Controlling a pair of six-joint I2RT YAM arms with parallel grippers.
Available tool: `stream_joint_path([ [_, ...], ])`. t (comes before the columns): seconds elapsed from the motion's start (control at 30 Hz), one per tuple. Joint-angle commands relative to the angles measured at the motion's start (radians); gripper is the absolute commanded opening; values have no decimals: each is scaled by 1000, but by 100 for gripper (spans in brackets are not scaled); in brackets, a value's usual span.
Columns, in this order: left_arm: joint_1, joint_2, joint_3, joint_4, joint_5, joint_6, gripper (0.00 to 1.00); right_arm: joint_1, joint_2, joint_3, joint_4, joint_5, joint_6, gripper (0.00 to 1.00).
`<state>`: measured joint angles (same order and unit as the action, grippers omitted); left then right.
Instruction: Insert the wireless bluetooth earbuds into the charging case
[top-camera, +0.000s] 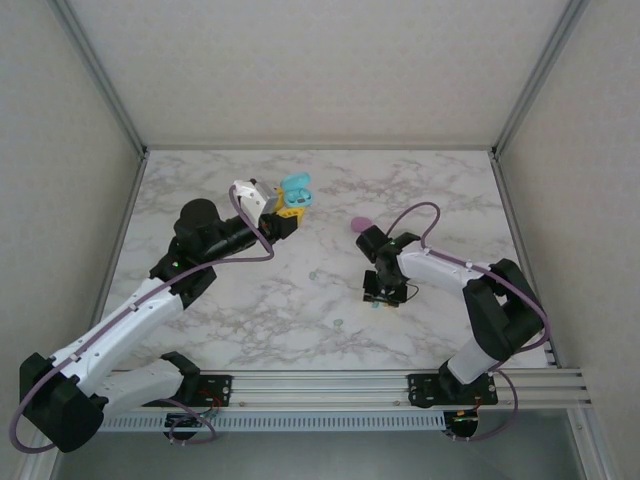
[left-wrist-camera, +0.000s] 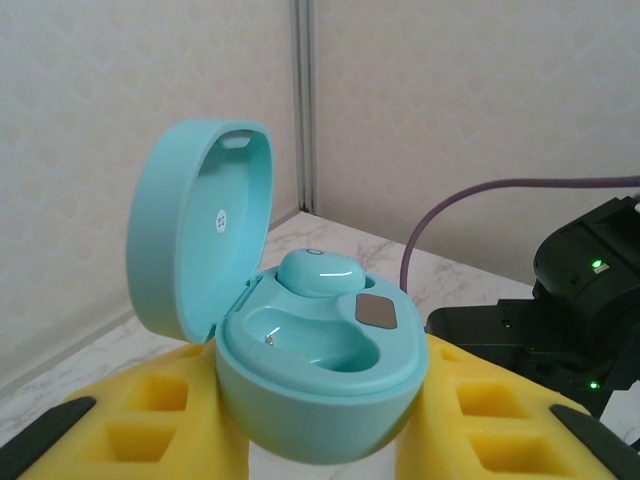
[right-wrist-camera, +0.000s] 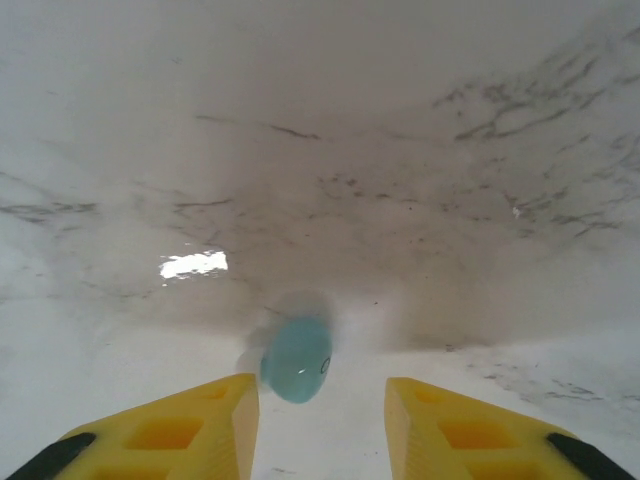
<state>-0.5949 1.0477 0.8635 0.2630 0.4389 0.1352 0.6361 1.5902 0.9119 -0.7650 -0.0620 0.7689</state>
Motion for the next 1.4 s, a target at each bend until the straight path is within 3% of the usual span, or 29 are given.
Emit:
stream_joint_path([
  [0.0, -8, 4, 3, 7, 4, 13, 28, -6, -2, -26, 63, -59, 43, 40],
  [0.33, -8, 9, 5, 4, 9, 12, 28, -7, 45, 3, 107, -96, 10, 36],
  [0.63, -8, 9, 10, -7, 8, 16, 28, -7, 69, 77, 35, -56, -49, 36],
  [0.87, -9, 11, 11, -4, 10, 14, 28, -16, 33, 79, -13, 25, -73, 39],
  [1.17, -8, 7, 15, -10, 8, 11, 28, -49, 57, 91, 67, -65, -190, 47],
  [1.37, -9, 6, 21, -13, 11, 4, 28, -59, 114, 126, 58, -78, -234, 47],
])
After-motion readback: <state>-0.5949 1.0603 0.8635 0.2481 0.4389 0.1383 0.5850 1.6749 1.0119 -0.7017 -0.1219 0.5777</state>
